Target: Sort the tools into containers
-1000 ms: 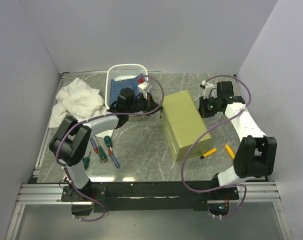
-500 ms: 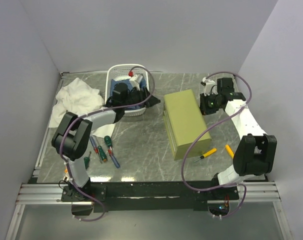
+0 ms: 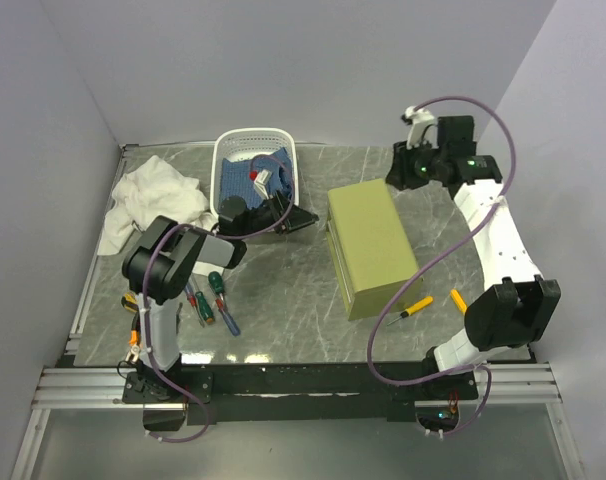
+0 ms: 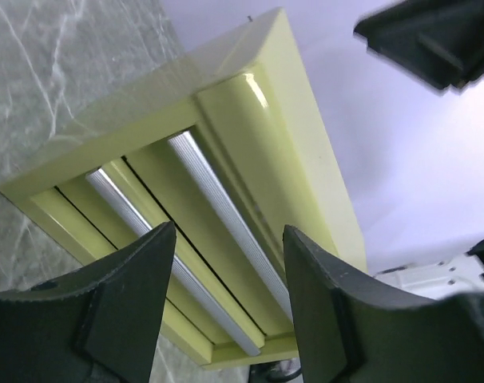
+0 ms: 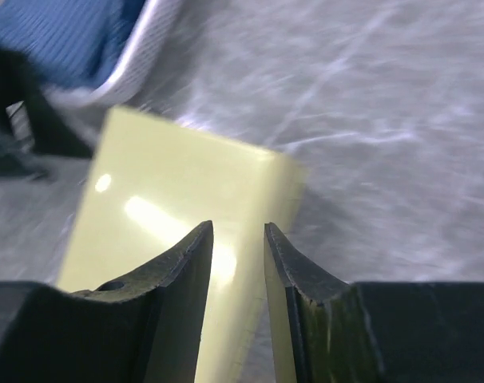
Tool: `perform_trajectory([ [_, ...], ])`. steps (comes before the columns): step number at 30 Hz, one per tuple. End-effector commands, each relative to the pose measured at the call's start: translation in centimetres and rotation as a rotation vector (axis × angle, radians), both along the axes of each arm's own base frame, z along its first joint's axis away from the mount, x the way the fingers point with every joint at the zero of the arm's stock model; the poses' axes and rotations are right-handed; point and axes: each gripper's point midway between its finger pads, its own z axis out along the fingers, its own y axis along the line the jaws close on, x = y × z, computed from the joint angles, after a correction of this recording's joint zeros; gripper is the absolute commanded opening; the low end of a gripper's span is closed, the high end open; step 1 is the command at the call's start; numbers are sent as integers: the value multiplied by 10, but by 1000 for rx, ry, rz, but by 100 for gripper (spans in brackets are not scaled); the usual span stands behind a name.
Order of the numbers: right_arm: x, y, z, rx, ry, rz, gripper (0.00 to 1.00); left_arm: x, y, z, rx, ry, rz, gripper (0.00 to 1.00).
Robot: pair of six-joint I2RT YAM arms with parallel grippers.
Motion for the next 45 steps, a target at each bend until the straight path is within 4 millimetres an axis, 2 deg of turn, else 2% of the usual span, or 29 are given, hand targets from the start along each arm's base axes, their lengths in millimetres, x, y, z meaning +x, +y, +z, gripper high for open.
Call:
perform_trajectory([
  [1,-40,38,-37,62,173,126,40,-9,-9,30,-163,-49,-64,61],
  [6,-54,56,-52,138,252,178,40,-13,-30,20,-178,7,-89,57],
  [10,-53,59,-62,115,269,183,40,-23,-47,17,-189,17,-128,56],
  [14,-52,57,-70,104,287,174,40,-22,-55,16,-207,17,-145,55],
  [18,-56,56,-78,94,312,178,40,-20,-63,-1,-196,60,-157,52],
  [21,-60,56,-82,90,328,189,40,-26,-63,5,-257,11,-182,53],
  [22,-62,56,-85,93,339,193,40,-34,-59,19,-320,-60,-204,53],
  [27,-67,59,-97,102,392,212,40,-39,-63,20,-387,-96,-247,51],
  [29,-64,60,-96,104,392,215,40,-40,-65,26,-394,-120,-253,49],
  [36,-56,60,-100,105,390,202,40,-49,-65,38,-393,-158,-261,25],
  [39,-54,55,-104,79,379,179,40,-54,-60,42,-376,-184,-275,19],
  [43,-59,46,-117,27,393,161,40,-59,-49,34,-312,-170,-292,11],
  [45,-61,43,-121,10,394,163,40,-57,-40,39,-283,-206,-274,6],
])
